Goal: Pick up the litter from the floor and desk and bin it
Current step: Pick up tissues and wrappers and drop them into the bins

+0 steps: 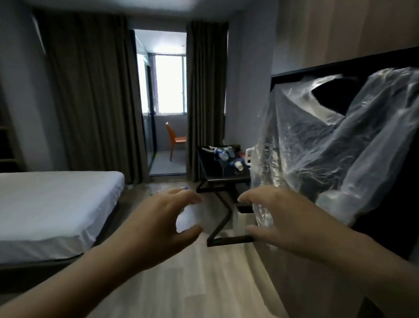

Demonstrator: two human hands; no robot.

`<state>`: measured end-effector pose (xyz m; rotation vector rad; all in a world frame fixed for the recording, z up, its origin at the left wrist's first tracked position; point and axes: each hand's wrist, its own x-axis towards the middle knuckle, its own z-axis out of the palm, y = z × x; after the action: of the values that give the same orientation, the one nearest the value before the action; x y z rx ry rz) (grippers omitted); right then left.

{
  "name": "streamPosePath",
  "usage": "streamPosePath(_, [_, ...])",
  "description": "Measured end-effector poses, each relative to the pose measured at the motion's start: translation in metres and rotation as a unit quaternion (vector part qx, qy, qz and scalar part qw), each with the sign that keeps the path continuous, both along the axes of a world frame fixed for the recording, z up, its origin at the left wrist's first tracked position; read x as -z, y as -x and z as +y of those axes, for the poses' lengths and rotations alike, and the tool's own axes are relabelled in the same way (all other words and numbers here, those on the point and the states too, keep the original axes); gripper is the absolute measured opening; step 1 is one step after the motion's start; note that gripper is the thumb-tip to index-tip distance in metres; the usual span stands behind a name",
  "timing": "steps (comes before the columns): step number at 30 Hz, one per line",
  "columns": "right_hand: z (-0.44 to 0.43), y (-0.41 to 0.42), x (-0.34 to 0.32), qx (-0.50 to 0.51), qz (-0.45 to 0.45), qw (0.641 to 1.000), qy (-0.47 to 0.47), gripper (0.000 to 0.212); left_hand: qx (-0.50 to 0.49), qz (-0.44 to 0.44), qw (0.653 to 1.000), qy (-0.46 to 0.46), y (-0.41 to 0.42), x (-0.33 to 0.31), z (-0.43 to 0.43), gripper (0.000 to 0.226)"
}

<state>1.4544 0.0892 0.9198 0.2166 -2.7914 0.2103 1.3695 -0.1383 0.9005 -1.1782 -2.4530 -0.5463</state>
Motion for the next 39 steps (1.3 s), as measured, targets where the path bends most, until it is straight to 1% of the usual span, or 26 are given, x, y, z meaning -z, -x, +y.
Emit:
streamPosePath(3, [-0.005,0.052,0.011,-0.024,-0.014,1.000,-0.012,0.051,-0.025,-0.019,0.999,-0.007,0.039,0.017,-0.012,0.046])
streamPosePath(8, [0.007,0.135,0.031,-0.051,-0.022,0.998,-0.014,0.053,-0.070,-0.038,0.997,0.011,0.113,0.040,-0.010,0.044])
streamPosePath(13, [0.033,0.224,0.034,-0.070,-0.026,0.997,0.005,0.049,-0.109,-0.045,0.993,0.031,0.196,0.039,0.013,0.043])
streamPosePath(17, [0.051,0.298,0.034,-0.087,-0.022,0.996,0.007,0.051,-0.131,-0.046,0.990,0.038,0.258,0.040,0.027,0.044])
streamPosePath(20, [0.056,0.348,0.042,-0.096,-0.037,0.995,0.013,0.051,-0.144,-0.054,0.987,0.042,0.300,0.048,0.028,0.045])
streamPosePath(29, [0.040,0.502,0.071,-0.107,-0.069,0.992,0.000,0.053,-0.159,-0.083,0.983,0.041,0.449,0.079,0.008,0.045])
streamPosePath(35, [0.010,0.619,0.077,-0.082,-0.091,0.992,0.002,0.051,-0.162,-0.100,0.981,0.025,0.568,0.084,-0.026,0.043])
streamPosePath(39, [-0.007,0.690,0.087,-0.066,-0.114,0.991,0.001,0.050,-0.164,-0.110,0.980,0.022,0.644,0.091,-0.046,0.045])
